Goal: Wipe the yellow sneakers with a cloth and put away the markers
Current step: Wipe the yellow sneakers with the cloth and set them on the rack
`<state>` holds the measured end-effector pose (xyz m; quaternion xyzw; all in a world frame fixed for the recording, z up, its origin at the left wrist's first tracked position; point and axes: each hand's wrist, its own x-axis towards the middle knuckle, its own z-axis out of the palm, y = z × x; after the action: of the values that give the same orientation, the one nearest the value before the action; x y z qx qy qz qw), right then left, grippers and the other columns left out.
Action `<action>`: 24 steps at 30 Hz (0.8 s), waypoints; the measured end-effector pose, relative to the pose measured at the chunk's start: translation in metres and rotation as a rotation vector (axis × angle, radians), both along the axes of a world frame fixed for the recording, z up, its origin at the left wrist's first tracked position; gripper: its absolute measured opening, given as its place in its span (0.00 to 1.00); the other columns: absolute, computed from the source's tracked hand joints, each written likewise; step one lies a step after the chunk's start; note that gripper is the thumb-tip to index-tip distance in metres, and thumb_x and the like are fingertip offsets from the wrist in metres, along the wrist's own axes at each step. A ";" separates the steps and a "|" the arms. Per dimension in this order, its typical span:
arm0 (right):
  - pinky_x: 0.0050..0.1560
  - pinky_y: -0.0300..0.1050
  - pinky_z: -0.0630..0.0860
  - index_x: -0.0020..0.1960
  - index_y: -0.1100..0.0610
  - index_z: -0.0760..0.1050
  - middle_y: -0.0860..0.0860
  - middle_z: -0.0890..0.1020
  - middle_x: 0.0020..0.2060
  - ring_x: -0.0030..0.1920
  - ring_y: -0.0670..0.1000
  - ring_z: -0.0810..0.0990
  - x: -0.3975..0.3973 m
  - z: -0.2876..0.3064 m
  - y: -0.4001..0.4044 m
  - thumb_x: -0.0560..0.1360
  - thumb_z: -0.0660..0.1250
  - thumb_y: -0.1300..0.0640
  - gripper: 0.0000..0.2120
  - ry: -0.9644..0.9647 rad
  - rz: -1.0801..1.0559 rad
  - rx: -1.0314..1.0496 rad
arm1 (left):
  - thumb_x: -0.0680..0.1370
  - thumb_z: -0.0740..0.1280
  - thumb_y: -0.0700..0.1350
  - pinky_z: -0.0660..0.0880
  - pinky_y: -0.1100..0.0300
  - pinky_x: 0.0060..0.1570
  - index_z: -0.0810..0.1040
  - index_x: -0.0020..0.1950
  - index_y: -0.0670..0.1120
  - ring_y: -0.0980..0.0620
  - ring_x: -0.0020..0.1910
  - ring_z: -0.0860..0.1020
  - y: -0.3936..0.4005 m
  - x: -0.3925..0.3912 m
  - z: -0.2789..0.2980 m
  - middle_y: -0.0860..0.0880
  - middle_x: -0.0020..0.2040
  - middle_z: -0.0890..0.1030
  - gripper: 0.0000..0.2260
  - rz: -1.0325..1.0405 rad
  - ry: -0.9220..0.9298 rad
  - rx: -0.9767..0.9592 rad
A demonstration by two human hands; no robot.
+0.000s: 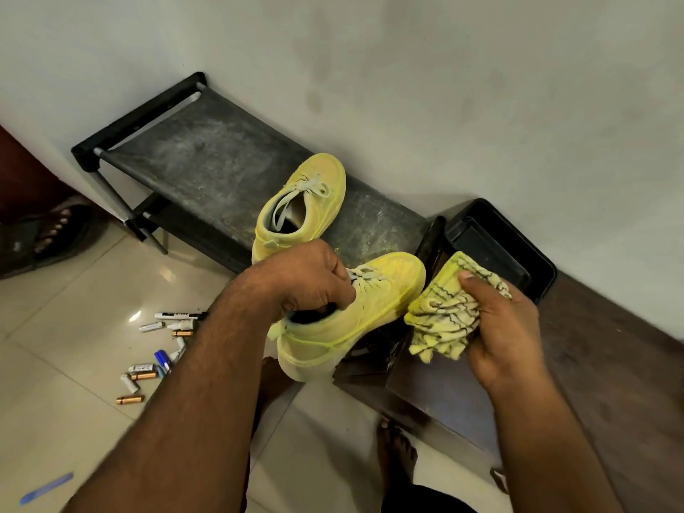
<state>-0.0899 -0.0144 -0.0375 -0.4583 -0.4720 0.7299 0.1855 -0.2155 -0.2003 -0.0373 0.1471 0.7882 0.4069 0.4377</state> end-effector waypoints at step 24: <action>0.58 0.52 0.77 0.49 0.53 0.83 0.55 0.83 0.53 0.59 0.56 0.79 0.012 0.004 0.018 0.65 0.73 0.68 0.16 0.296 0.106 0.458 | 0.70 0.65 0.36 0.62 0.62 0.30 0.71 0.26 0.45 0.53 0.23 0.62 -0.021 -0.019 0.005 0.49 0.24 0.64 0.12 0.240 0.047 -0.022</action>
<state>-0.0774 0.0038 -0.0339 -0.2675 -0.6156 0.6720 0.3128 -0.2341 -0.2217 -0.0321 0.0563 0.8145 0.4443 0.3688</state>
